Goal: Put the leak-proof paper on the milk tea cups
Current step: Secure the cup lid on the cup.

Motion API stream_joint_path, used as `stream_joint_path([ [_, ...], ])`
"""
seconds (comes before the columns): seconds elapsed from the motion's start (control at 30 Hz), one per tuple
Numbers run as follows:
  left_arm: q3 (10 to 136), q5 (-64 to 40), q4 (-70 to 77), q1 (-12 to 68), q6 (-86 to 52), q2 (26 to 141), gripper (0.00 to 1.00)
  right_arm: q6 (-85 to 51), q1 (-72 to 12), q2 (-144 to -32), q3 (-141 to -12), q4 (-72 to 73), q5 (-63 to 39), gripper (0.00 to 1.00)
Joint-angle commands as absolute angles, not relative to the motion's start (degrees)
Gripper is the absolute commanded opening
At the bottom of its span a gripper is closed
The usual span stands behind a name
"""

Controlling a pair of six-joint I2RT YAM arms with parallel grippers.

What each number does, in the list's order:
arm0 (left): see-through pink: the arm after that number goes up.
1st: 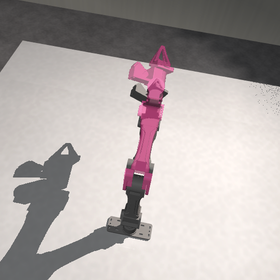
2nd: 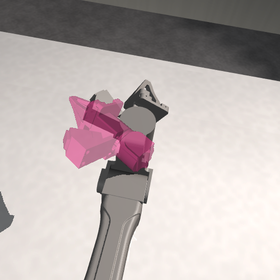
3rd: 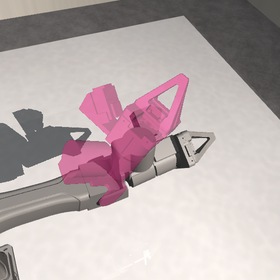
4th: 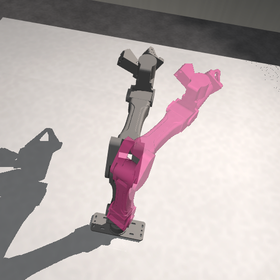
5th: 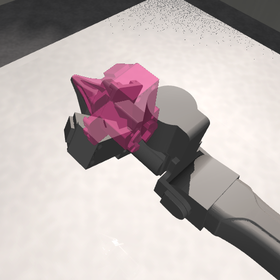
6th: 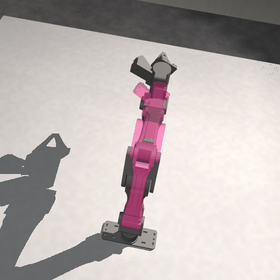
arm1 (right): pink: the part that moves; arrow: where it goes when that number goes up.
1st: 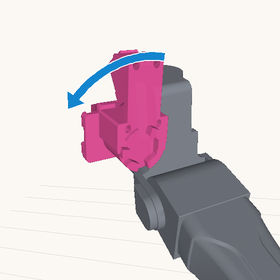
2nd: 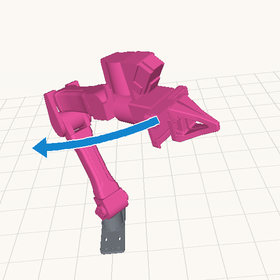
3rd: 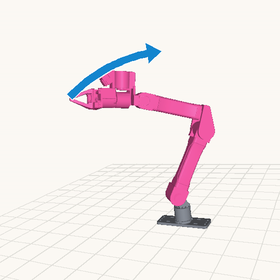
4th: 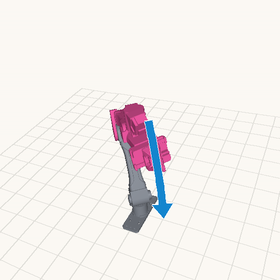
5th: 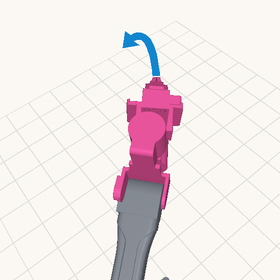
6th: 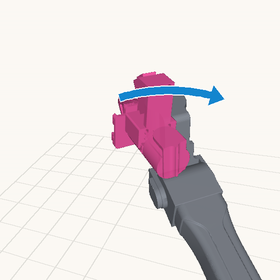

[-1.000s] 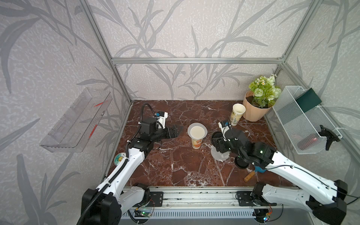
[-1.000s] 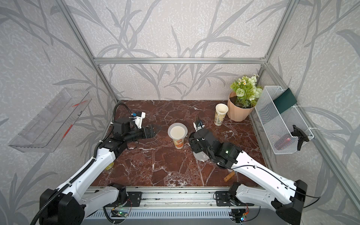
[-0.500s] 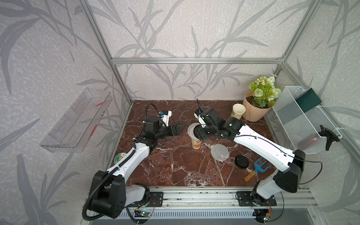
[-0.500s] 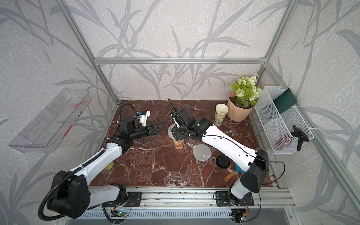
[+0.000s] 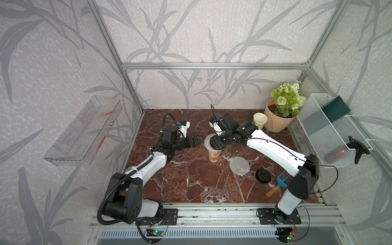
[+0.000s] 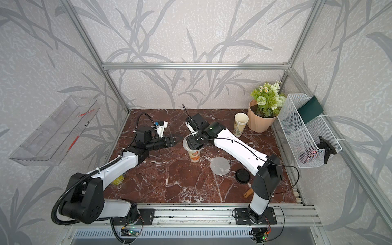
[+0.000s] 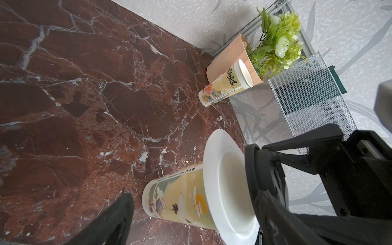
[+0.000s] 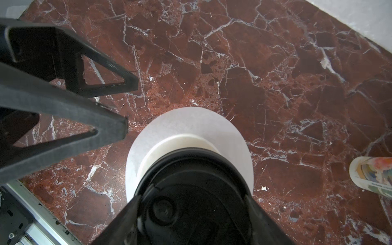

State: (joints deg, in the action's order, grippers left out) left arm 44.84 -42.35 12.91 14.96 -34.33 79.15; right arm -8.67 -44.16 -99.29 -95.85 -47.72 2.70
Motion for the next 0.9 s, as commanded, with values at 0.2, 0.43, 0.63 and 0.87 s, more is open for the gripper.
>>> stream_joint_path([
  [0.2,47.44,-44.08,15.04,15.38,-34.43,81.08,0.92,-7.38,-43.77,-102.46,-99.59,-47.97,1.23,0.66],
  [0.43,47.71,-44.28,14.76,15.47,-34.10,81.46,0.92,-7.34,-43.77,-103.08,-99.21,-48.25,1.46,0.66],
  [0.63,47.81,-44.31,14.68,15.47,-34.04,81.91,0.91,-7.30,-43.77,-103.35,-98.56,-47.99,0.87,0.67],
  [0.87,48.59,-44.54,14.19,15.53,-34.07,83.10,0.91,-7.15,-43.77,-103.51,-97.73,-47.82,0.71,0.69],
])
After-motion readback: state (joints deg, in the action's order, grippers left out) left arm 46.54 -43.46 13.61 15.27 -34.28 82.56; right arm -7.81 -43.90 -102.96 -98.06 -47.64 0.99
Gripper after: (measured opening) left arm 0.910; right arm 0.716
